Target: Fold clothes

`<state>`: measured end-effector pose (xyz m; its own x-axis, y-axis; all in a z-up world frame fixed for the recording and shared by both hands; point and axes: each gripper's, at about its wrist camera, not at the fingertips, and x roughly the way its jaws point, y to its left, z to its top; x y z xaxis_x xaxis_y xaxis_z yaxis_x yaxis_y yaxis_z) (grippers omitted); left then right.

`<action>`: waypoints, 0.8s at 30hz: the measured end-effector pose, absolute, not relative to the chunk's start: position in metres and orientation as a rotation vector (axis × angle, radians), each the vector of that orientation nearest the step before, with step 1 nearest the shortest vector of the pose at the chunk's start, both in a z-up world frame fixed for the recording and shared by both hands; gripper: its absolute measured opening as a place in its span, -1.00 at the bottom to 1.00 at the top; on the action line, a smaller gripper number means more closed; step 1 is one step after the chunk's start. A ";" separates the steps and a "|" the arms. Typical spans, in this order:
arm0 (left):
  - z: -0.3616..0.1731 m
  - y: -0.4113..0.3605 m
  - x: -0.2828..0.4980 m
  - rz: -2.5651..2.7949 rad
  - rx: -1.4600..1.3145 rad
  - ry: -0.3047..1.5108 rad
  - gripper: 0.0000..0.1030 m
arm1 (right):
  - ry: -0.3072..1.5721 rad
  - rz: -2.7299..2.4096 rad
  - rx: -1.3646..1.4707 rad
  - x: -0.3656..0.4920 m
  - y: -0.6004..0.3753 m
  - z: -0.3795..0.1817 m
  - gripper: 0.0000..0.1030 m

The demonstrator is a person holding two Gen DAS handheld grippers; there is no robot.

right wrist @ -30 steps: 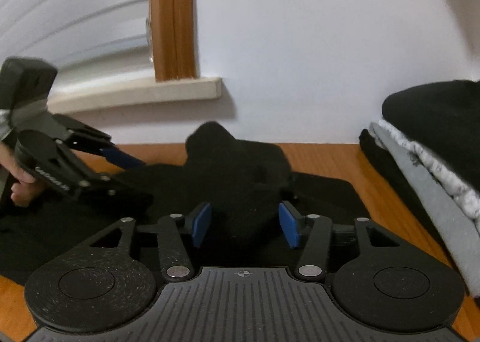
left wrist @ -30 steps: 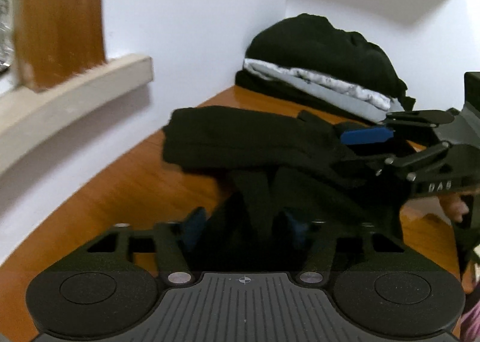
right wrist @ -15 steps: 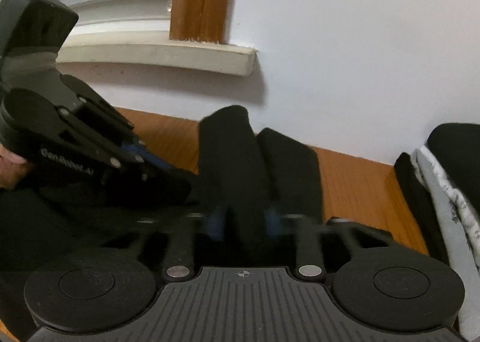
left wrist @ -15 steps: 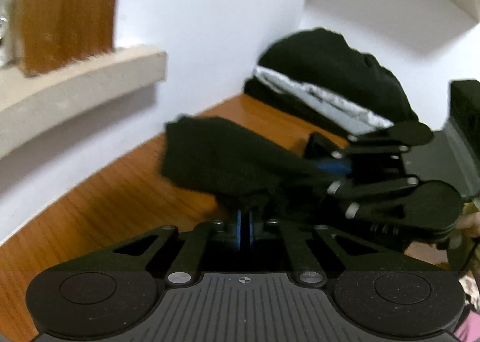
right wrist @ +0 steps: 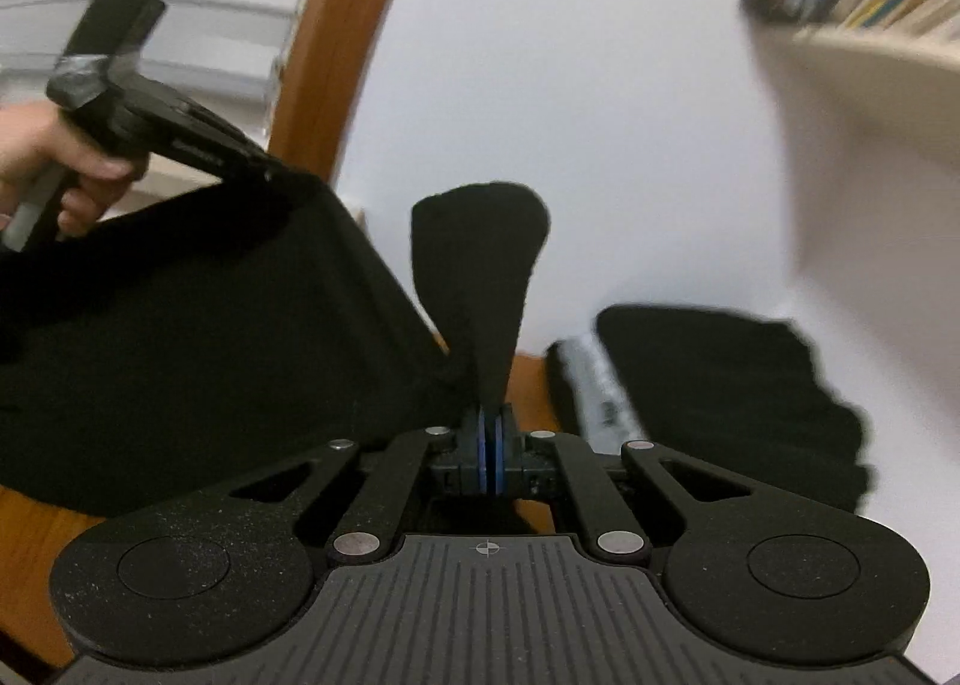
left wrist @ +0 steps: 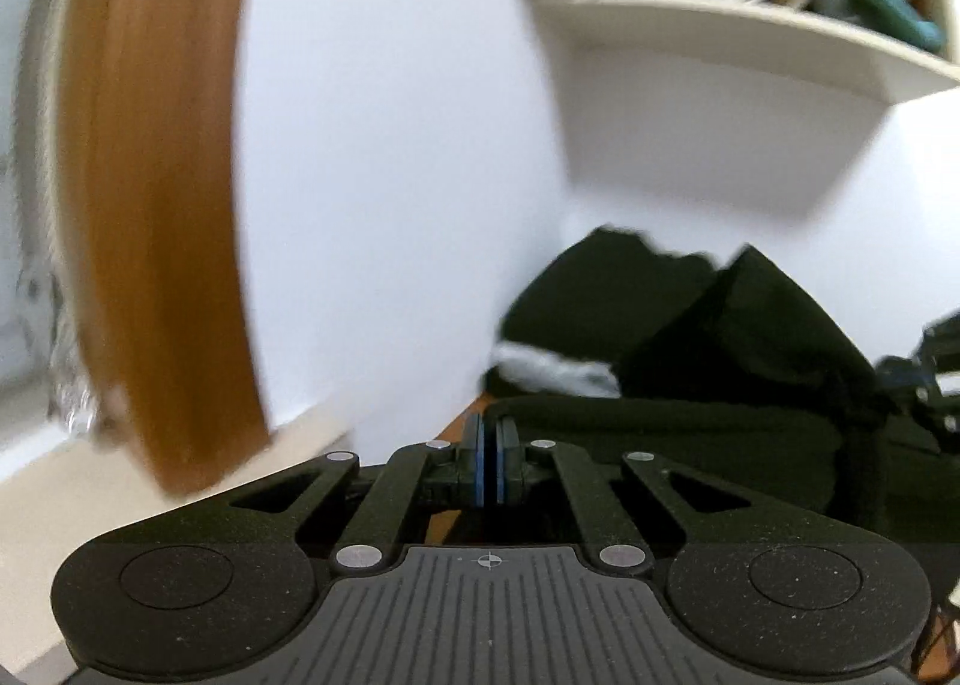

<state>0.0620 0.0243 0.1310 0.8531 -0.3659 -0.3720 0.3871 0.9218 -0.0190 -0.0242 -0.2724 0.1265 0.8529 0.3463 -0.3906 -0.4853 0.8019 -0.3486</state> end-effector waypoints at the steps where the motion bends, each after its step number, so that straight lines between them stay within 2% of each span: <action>1: 0.134 0.024 0.056 -0.393 0.067 0.363 -0.93 | 0.311 0.446 -0.452 -0.029 -0.273 0.128 -0.93; 8: 0.156 0.044 0.027 -0.295 0.131 0.246 -0.93 | 0.226 0.464 -0.415 -0.005 -0.245 0.127 -0.92; 10: 0.162 0.056 0.028 -0.237 0.138 0.213 -0.93 | 0.191 0.492 -0.386 0.011 -0.229 0.127 -0.87; 11: 0.164 0.061 0.030 -0.202 0.138 0.200 -0.93 | 0.181 0.503 -0.376 0.019 -0.219 0.127 -0.71; 12: 0.164 0.064 0.033 -0.169 0.137 0.201 -0.92 | 0.196 0.503 -0.361 0.026 -0.214 0.124 -0.41; 14: 0.157 0.066 0.045 -0.152 0.143 0.261 -0.86 | 0.235 0.496 -0.328 0.042 -0.205 0.117 -0.04; 17: 0.133 0.065 0.055 -0.167 0.146 0.355 -0.51 | 0.316 0.516 -0.320 0.056 -0.205 0.093 0.00; 19: 0.116 0.064 0.058 -0.171 0.151 0.395 -0.04 | 0.378 0.537 -0.310 0.065 -0.212 0.075 0.01; 21: 0.104 0.061 0.060 -0.186 0.152 0.434 0.02 | 0.440 0.559 -0.295 0.072 -0.219 0.056 0.17; 24: 0.088 0.061 0.058 -0.219 0.142 0.484 0.08 | 0.512 0.592 -0.244 0.085 -0.230 0.031 0.24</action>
